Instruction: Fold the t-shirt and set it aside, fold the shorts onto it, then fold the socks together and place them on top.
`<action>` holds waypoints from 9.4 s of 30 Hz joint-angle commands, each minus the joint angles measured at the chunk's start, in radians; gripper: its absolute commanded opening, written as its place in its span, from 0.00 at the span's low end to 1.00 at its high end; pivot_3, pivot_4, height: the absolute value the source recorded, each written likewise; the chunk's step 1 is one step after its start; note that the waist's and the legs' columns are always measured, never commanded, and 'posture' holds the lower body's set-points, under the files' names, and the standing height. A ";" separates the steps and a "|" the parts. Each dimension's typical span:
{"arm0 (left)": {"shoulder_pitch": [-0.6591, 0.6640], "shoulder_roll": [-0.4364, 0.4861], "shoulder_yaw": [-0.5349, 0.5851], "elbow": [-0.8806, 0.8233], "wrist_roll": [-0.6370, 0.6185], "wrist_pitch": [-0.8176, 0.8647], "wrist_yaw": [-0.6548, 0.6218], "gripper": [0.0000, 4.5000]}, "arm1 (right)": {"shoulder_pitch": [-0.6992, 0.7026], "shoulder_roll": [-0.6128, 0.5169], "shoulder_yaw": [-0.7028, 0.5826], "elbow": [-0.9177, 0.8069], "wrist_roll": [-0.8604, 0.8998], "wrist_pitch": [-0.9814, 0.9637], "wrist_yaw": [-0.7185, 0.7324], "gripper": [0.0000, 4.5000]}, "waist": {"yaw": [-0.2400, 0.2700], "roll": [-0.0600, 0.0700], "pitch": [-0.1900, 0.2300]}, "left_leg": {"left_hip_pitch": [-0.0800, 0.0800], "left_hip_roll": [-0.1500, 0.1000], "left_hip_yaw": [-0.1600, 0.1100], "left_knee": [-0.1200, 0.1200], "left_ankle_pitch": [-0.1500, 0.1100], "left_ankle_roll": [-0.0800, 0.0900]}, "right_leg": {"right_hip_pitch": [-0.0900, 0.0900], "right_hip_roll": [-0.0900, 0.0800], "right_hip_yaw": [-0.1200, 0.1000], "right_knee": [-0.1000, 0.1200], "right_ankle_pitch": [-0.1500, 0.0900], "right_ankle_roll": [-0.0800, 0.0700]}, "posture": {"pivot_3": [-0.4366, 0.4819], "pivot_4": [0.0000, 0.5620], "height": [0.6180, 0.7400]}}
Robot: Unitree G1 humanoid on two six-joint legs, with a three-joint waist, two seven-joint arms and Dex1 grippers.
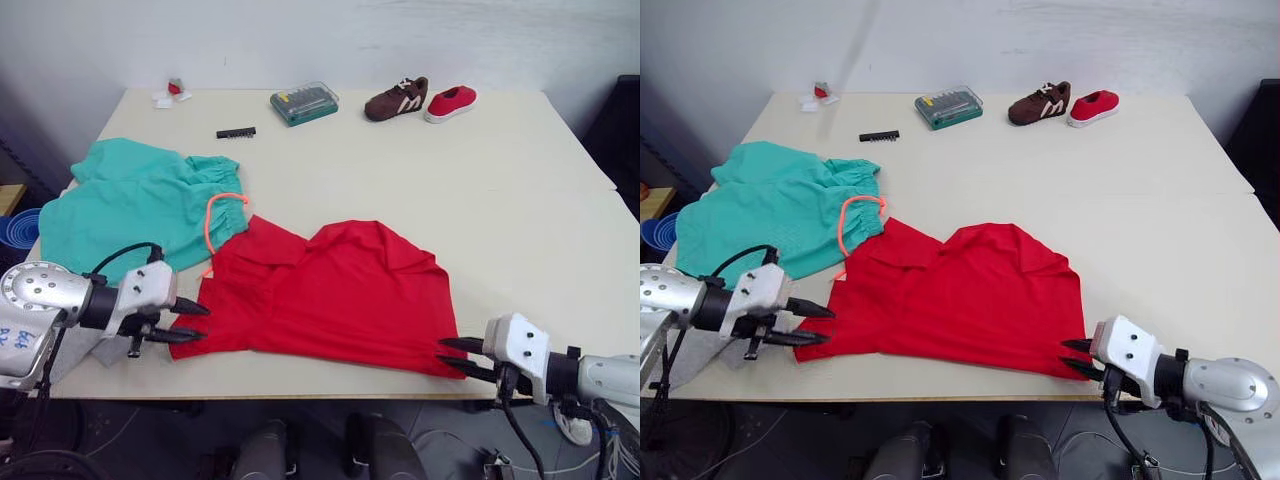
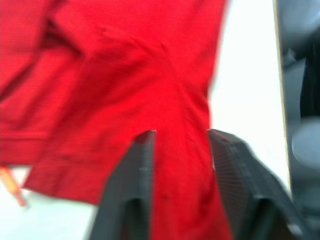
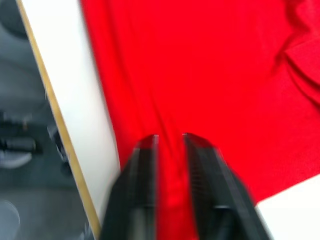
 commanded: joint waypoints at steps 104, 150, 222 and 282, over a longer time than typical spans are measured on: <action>-0.066 0.130 0.022 -0.024 -0.221 0.330 -0.086 0.52 | -0.093 -0.113 -0.180 0.115 0.307 0.166 0.155 0.58 | 0.007 0.010 0.001 | 0.000 0.008 0.003 0.002 -0.005 -0.002 | 0.003 0.001 -0.010 0.004 -0.011 0.002 | 0.48 0.27 1.00; -0.567 -0.316 -0.209 0.438 0.125 -0.077 -0.002 0.52 | -0.701 0.156 0.472 0.453 -0.415 -0.048 -0.184 0.01 | -0.005 0.007 0.001 | -0.016 0.007 0.006 0.020 0.005 0.001 | -0.011 0.001 -0.010 0.020 -0.006 0.004 | 0.48 0.27 1.00; -0.671 -0.444 -0.282 0.636 0.275 -0.188 0.127 0.00 | -0.652 0.205 0.234 0.471 -0.181 0.092 -0.161 0.42 | -0.005 0.006 0.002 | -0.016 0.007 0.007 0.020 0.008 0.001 | -0.011 0.001 -0.009 0.022 -0.006 0.004 | 0.48 0.27 1.00; -0.675 -0.437 -0.276 0.669 0.297 -0.218 0.120 0.00 | -0.674 0.172 0.138 0.420 -0.010 0.214 -0.109 0.01 | -0.004 0.006 0.002 | -0.016 0.007 0.007 0.021 0.008 0.001 | -0.011 0.001 -0.009 0.022 -0.006 0.004 | 0.48 0.27 1.00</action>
